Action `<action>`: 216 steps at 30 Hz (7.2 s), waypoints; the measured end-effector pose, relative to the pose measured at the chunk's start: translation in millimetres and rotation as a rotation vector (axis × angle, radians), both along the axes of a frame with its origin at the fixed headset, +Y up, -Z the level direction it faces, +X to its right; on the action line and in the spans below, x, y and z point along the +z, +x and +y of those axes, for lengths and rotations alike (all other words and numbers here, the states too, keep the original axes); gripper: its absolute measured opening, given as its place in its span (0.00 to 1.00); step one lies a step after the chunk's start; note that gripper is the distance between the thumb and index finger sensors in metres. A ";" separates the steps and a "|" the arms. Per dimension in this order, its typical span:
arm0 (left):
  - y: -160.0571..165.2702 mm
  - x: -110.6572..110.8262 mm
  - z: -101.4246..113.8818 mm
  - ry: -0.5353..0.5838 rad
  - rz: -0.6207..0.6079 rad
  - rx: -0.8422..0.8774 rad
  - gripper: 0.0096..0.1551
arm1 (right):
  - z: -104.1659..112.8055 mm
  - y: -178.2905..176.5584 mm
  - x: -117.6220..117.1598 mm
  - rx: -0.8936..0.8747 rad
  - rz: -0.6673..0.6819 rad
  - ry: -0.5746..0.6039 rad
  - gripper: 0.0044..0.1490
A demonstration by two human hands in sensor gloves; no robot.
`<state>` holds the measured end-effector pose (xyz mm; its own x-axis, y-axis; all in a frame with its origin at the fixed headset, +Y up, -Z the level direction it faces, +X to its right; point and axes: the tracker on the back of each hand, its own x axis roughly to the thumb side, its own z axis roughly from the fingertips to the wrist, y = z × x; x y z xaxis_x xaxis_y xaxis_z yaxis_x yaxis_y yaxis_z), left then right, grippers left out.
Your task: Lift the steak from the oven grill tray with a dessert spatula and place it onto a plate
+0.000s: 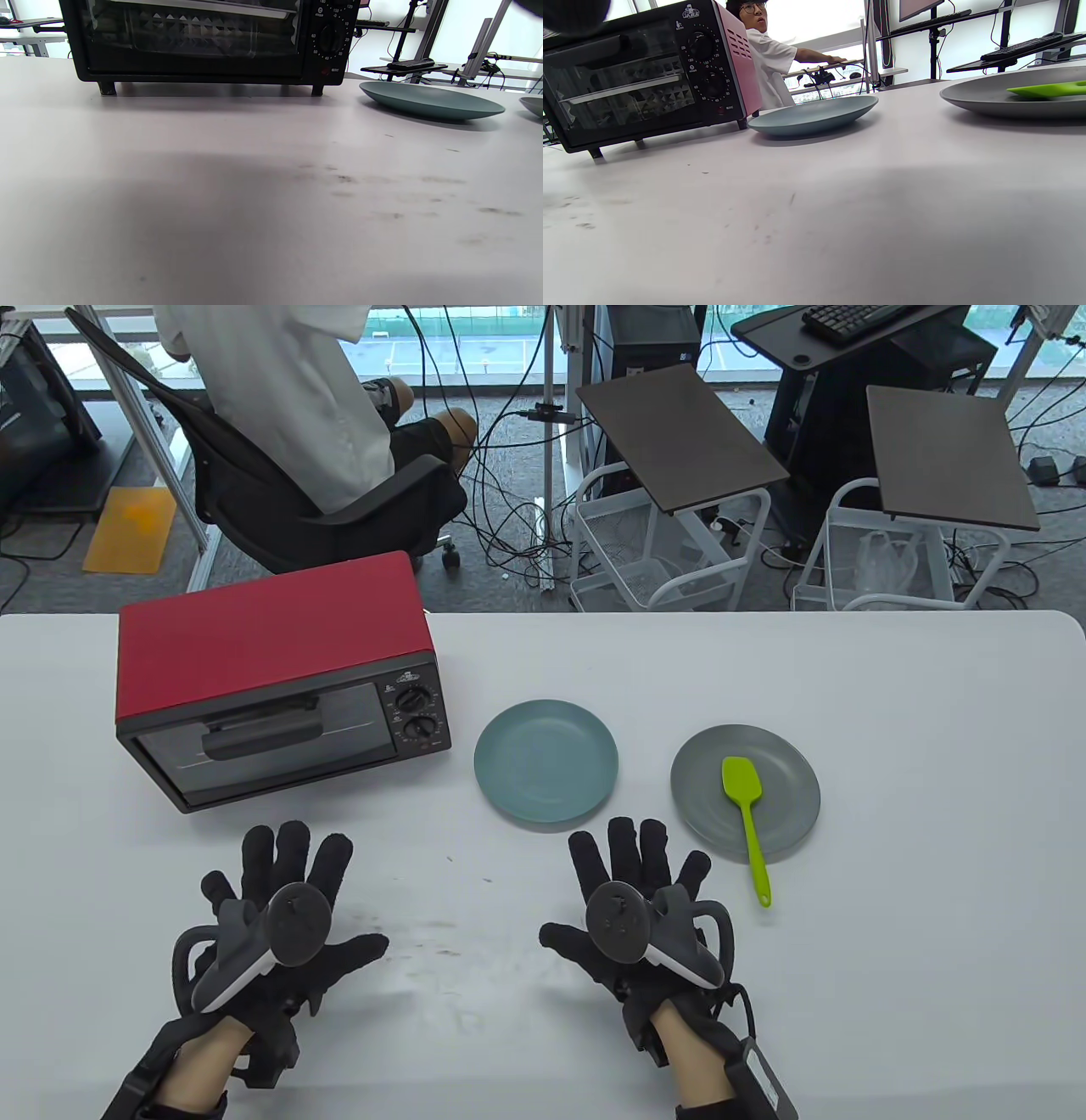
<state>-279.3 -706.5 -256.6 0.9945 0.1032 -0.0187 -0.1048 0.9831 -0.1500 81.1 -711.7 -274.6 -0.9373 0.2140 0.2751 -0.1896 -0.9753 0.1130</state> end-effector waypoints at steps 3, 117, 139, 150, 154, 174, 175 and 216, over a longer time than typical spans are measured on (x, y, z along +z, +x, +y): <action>-9.9 -4.6 5.8 -0.006 0.036 0.115 0.67 | 0.9 -0.1 1.7 -0.003 0.007 0.005 0.64; -108.7 -41.0 -29.2 0.000 0.700 1.283 0.32 | -5.8 6.6 -4.5 -0.066 -0.007 -0.060 0.62; -106.5 -22.3 -45.2 -0.151 0.680 1.046 0.32 | -5.9 6.4 -3.0 -0.077 0.002 -0.061 0.62; -101.4 -17.4 -56.7 -0.225 0.707 0.926 0.32 | -5.2 6.6 -3.0 -0.080 0.004 -0.055 0.62; -99.6 -15.4 -55.7 -0.219 0.726 0.880 0.32 | -5.1 6.6 -3.3 -0.086 0.007 -0.056 0.62; -93.1 -7.1 -56.1 -0.301 0.714 0.776 0.44 | -2.4 11.5 -2.9 -0.134 0.013 -0.044 0.62; -93.2 -6.9 -56.1 -0.305 0.716 0.778 0.44 | -1.8 12.5 -3.1 -0.147 0.016 -0.042 0.62; -83.5 -0.2 -25.8 -0.067 0.637 0.534 0.36 | 0.6 18.1 -0.9 -0.166 0.003 -0.035 0.62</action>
